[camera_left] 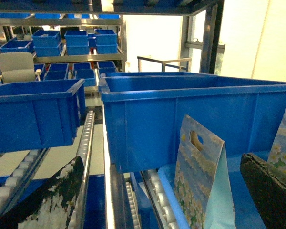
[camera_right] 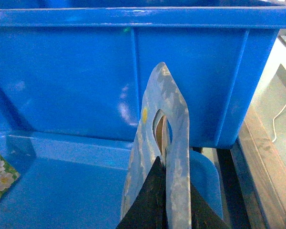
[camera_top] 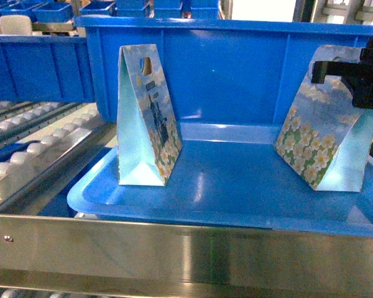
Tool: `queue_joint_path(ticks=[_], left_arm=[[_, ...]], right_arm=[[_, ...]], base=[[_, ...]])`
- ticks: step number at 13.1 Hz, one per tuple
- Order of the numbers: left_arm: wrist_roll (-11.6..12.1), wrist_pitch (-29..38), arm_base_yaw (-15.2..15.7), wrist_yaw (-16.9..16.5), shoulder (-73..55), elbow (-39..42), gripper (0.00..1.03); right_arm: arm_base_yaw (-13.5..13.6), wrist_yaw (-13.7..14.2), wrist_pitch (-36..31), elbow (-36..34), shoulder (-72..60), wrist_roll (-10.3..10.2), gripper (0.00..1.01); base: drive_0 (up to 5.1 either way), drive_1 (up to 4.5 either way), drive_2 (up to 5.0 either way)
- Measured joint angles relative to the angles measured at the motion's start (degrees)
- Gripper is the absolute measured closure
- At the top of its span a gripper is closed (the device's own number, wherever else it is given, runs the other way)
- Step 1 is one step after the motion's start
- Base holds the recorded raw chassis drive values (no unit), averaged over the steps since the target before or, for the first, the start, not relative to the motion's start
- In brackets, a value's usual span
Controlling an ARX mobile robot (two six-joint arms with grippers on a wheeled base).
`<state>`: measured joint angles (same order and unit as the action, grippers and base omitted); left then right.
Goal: Move flower gift bag to table near conveyor
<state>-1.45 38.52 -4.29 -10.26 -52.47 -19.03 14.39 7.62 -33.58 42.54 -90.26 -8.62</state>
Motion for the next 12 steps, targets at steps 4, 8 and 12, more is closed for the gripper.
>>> queue_joint_path(ticks=[4,8,12], left_arm=[[0.0,0.0,0.0,0.0,0.0,0.0,0.05],[0.02,0.0,0.0,0.0,0.0,0.0,0.05],[0.0,0.0,0.0,-0.02,0.0,0.0,0.05]], right_arm=[[3.17,-1.6,-4.07,-4.92,3.93,-0.68,0.99],[3.37,3.17,-6.25,-9.81,14.71,2.58,0.99],[0.66,6.64,0.09,-17.35,32.79,5.44,0.99]], base=[[0.0,0.0,0.0],[0.0,0.0,0.0],[0.0,0.0,0.0]])
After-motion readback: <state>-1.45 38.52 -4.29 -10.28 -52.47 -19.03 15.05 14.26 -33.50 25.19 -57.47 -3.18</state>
